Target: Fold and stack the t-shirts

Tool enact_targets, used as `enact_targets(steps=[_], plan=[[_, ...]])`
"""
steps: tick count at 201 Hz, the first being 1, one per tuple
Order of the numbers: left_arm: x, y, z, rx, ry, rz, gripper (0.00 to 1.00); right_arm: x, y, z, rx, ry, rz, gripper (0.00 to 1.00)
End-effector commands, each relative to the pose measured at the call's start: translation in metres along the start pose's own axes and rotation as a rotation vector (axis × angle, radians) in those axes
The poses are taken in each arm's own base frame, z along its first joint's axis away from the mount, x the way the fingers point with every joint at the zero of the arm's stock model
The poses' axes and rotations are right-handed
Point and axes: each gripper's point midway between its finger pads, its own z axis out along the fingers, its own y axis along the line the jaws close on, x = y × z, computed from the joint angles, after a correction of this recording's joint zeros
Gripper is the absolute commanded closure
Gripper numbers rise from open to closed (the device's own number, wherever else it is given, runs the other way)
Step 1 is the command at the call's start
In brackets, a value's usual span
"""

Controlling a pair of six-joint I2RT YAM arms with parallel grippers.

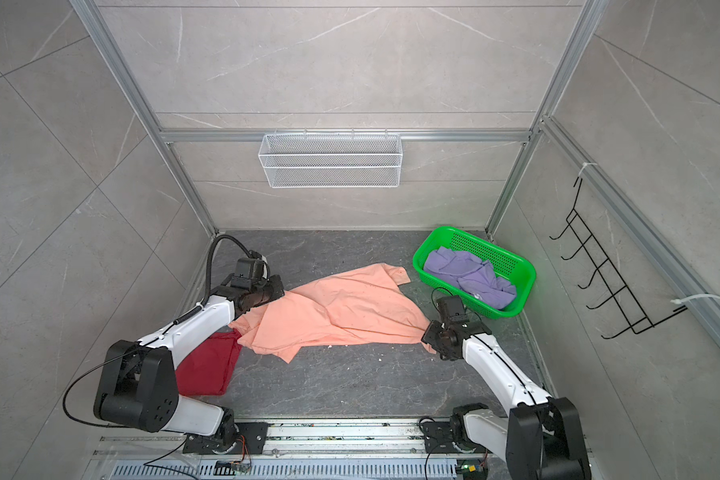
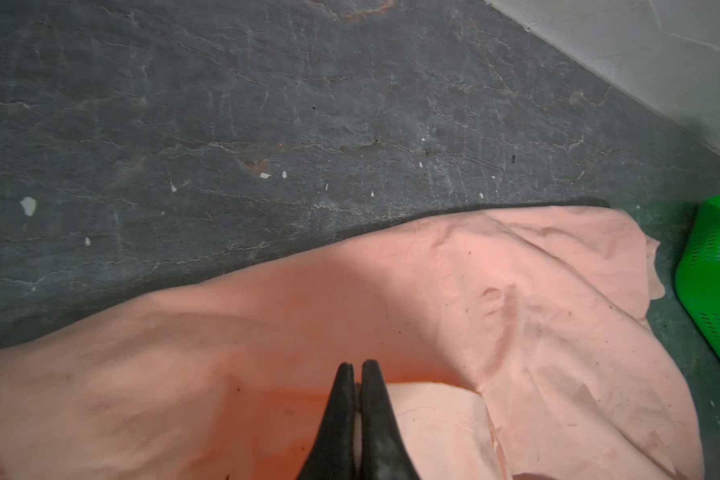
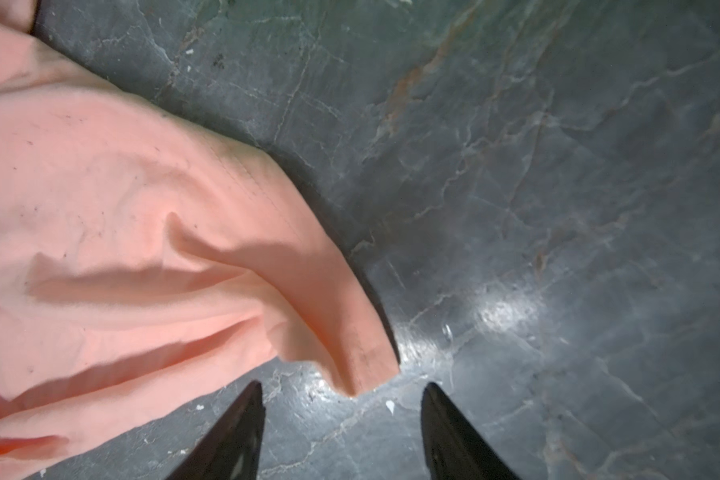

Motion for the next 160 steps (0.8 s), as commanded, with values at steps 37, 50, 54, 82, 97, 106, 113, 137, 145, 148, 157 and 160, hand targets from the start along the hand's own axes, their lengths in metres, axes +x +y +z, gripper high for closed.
enact_targets(steps=[37, 50, 54, 82, 97, 106, 113, 137, 145, 148, 157, 160], plan=[[-0.017, 0.034, -0.030, -0.176, -0.135, -0.006, 1.00, 0.025, -0.004, 0.016, -0.042, 0.075, 0.178, 0.38], [-0.014, 0.035, -0.032, -0.164, -0.144, -0.019, 1.00, 0.028, -0.004, 0.022, -0.044, 0.090, 0.207, 0.39], [-0.013, 0.035, -0.032, -0.162, -0.144, -0.021, 1.00, 0.028, -0.004, 0.024, -0.042, 0.092, 0.217, 0.39], [-0.006, 0.041, -0.033, -0.177, -0.140, -0.030, 1.00, 0.029, -0.011, 0.026, -0.026, 0.067, 0.259, 0.39], [-0.006, 0.046, -0.036, -0.198, -0.153, -0.034, 1.00, 0.029, -0.015, 0.025, -0.022, 0.048, 0.286, 0.39], [-0.006, 0.051, -0.040, -0.218, -0.167, -0.036, 1.00, 0.029, -0.017, 0.026, -0.026, 0.039, 0.304, 0.40], [-0.006, 0.054, -0.042, -0.233, -0.177, -0.039, 1.00, 0.029, -0.016, 0.028, -0.038, 0.035, 0.328, 0.40], [-0.003, 0.067, -0.049, -0.293, -0.199, -0.063, 1.00, 0.030, -0.013, 0.033, -0.062, 0.033, 0.354, 0.40], [-0.001, 0.069, -0.049, -0.300, -0.198, -0.068, 1.00, 0.029, -0.013, 0.034, -0.059, 0.033, 0.353, 0.40], [0.000, 0.070, -0.049, -0.301, -0.197, -0.070, 1.00, 0.029, -0.013, 0.034, -0.057, 0.033, 0.353, 0.41], [0.003, 0.072, -0.049, -0.307, -0.193, -0.076, 1.00, 0.028, -0.014, 0.034, -0.054, 0.029, 0.352, 0.40], [0.003, 0.073, -0.049, -0.309, -0.193, -0.079, 1.00, 0.028, -0.014, 0.034, -0.056, 0.026, 0.353, 0.41]])
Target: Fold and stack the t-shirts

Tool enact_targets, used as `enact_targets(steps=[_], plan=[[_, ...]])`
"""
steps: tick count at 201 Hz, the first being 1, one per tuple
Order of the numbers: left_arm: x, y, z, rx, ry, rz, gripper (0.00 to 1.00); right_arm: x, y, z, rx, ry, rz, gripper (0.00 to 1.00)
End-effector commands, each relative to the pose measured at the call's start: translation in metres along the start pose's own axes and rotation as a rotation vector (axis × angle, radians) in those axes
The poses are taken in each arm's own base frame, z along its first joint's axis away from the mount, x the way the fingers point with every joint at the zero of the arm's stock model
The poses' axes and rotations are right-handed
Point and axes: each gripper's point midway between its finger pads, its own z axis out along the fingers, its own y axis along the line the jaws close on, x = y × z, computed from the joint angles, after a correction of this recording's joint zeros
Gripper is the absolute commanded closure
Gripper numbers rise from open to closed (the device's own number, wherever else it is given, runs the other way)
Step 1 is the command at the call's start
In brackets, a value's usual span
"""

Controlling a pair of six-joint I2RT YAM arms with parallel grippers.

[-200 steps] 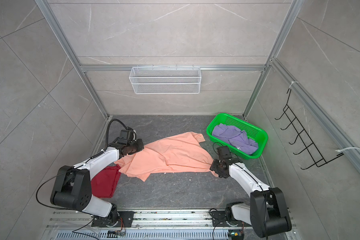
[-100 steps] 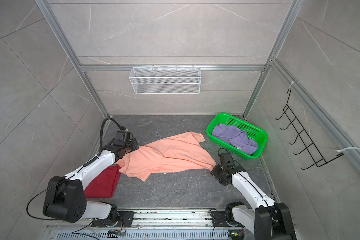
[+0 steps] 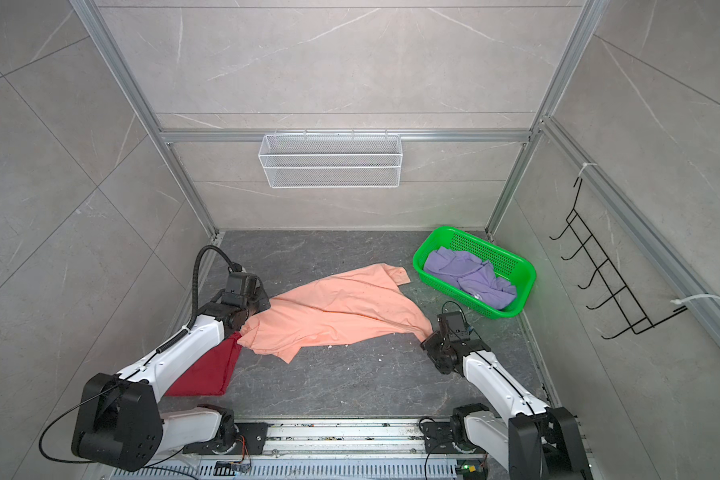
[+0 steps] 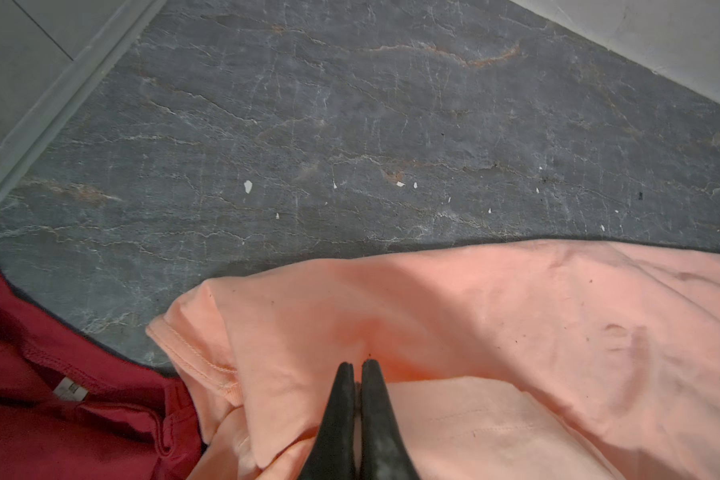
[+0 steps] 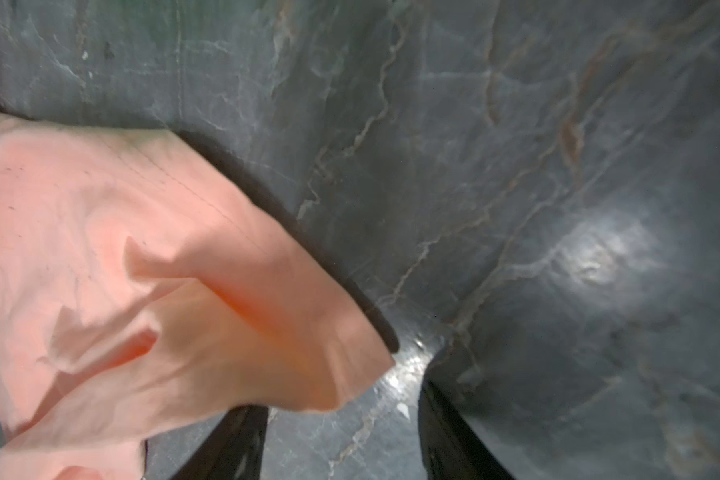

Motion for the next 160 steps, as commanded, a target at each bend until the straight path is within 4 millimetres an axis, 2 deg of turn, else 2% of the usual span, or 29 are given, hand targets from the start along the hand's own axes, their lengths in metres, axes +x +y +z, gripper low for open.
enact_targets(steps=[1, 26, 87, 131, 160], plan=[[-0.004, 0.014, -0.005, -0.059, -0.039, -0.039, 1.00, 0.003, -0.012, 0.007, 0.032, -0.001, 0.039, 0.41], [0.003, 0.022, -0.003, -0.094, -0.024, -0.046, 1.00, 0.000, -0.009, 0.001, -0.011, -0.034, 0.037, 0.40], [0.006, 0.018, 0.003, -0.080, -0.011, -0.046, 1.00, 0.003, -0.004, -0.006, -0.096, -0.047, 0.072, 0.36], [0.007, 0.020, -0.001, -0.080, -0.018, -0.038, 1.00, 0.005, -0.001, -0.004, -0.150, -0.052, 0.132, 0.36], [0.008, 0.023, -0.004, -0.085, -0.024, -0.037, 1.00, 0.000, -0.002, -0.012, -0.170, -0.094, 0.147, 0.36]])
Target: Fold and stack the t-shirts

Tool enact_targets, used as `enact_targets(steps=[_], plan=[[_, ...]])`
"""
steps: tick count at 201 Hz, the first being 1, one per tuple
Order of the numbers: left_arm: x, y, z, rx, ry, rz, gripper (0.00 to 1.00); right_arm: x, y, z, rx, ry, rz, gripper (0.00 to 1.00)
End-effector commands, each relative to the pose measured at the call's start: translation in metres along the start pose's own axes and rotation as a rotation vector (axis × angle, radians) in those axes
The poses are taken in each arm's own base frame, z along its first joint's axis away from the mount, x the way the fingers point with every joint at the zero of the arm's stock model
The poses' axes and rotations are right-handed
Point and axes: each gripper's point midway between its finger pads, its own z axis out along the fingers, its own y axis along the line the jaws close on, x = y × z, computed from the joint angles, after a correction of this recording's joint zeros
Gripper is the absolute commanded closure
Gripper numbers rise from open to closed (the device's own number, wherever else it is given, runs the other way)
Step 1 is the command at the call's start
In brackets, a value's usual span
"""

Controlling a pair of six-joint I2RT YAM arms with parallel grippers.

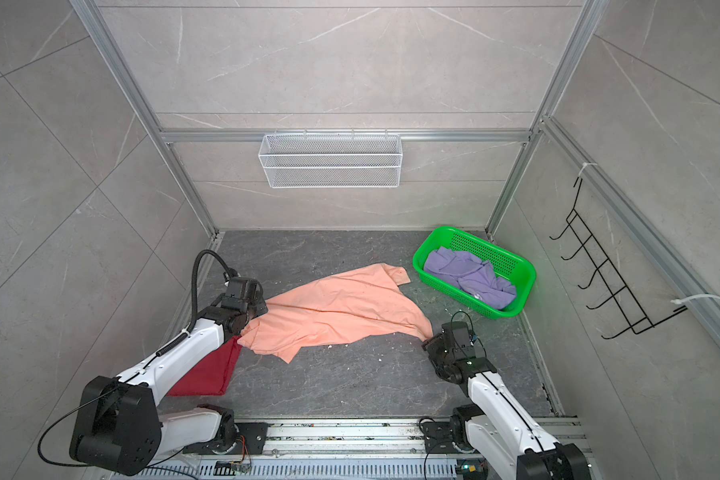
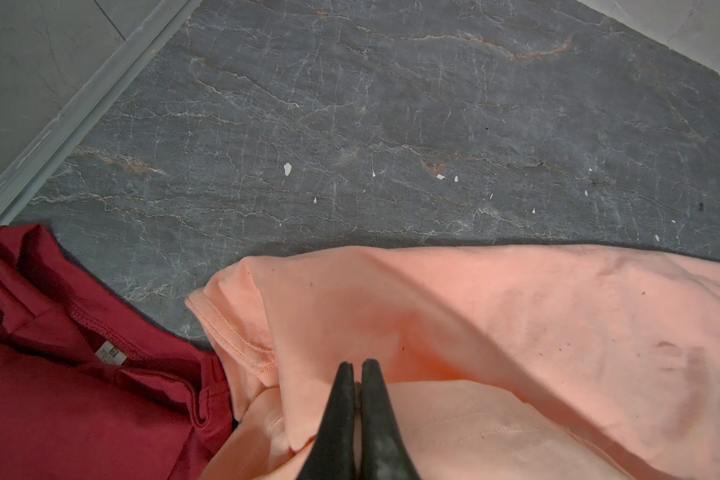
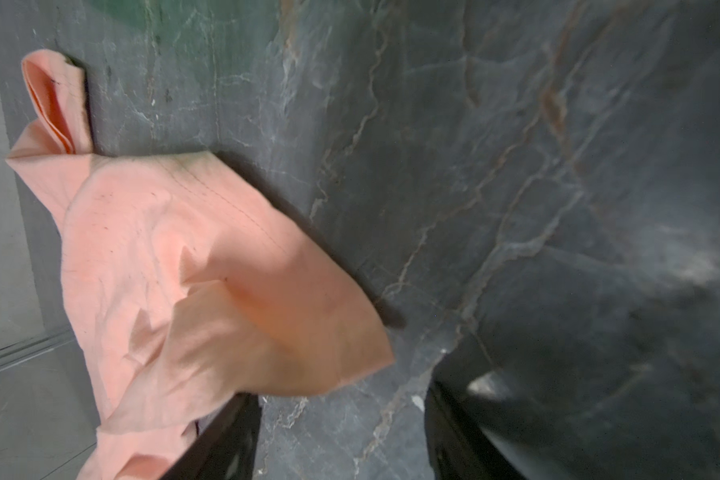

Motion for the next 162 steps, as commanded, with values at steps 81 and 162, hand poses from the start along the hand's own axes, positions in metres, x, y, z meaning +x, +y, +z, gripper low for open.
enact_targets(steps=[81, 162], plan=[[-0.005, 0.003, -0.008, 0.007, -0.035, -0.025, 1.00, 0.003, -0.012, 0.010, 0.005, -0.001, 0.116, 0.34], [-0.004, 0.013, -0.019, 0.002, -0.060, -0.043, 1.00, 0.001, -0.027, 0.025, 0.139, 0.005, 0.119, 0.40]])
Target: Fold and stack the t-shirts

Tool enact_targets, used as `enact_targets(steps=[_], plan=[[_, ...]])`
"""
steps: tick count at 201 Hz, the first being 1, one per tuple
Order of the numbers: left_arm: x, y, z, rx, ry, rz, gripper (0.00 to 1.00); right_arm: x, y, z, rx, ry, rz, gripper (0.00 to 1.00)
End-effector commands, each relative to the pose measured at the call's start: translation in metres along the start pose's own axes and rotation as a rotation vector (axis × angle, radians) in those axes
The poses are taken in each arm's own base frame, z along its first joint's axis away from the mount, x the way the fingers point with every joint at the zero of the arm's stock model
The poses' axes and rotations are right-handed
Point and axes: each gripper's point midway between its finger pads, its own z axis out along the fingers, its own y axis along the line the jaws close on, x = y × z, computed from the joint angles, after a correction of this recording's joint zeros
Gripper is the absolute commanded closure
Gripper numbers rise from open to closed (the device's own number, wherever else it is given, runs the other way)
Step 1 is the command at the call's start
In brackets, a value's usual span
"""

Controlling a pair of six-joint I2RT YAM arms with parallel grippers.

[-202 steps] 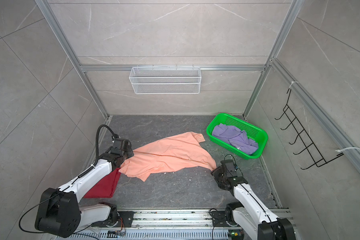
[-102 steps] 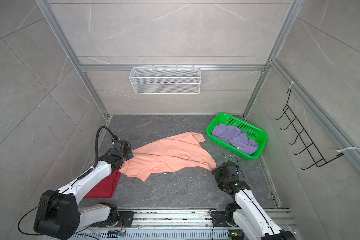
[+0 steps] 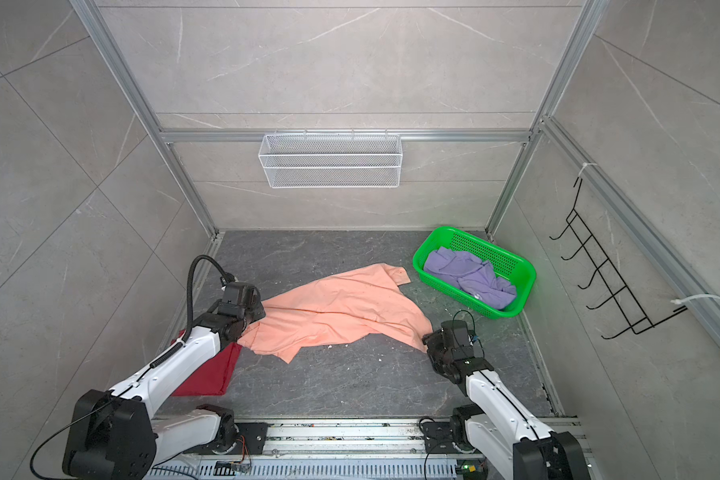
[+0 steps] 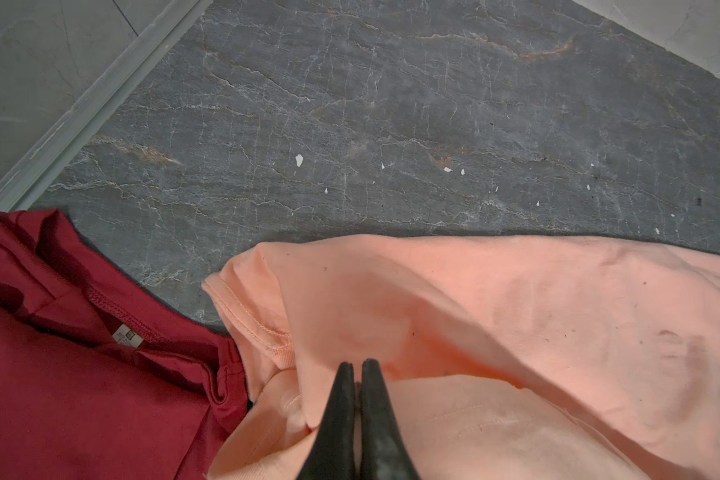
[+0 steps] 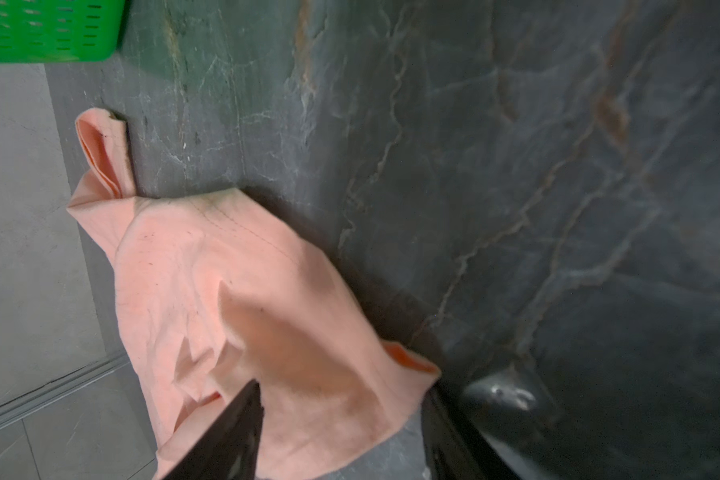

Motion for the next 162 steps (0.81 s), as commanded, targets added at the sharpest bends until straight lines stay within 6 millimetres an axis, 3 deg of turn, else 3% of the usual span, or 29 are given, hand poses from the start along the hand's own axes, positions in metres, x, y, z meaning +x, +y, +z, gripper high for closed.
enact_targets(steps=[1, 50, 122, 147, 162], plan=[[-0.008, 0.005, -0.008, -0.007, -0.039, -0.030, 1.00, 0.005, -0.040, 0.009, 0.168, 0.014, 0.009, 0.40], [-0.006, 0.009, -0.011, -0.018, -0.041, -0.032, 1.00, 0.005, -0.039, 0.021, 0.228, 0.040, -0.033, 0.56], [-0.007, 0.012, -0.014, -0.022, -0.053, -0.036, 1.00, 0.006, -0.034, 0.019, 0.292, 0.059, -0.092, 0.98], [-0.014, 0.012, -0.019, -0.020, -0.075, -0.031, 1.00, -0.011, -0.007, -0.003, 0.232, -0.019, -0.181, 1.00], [-0.026, 0.008, -0.027, -0.005, -0.104, -0.027, 1.00, -0.029, 0.029, -0.027, 0.158, -0.106, -0.266, 1.00]])
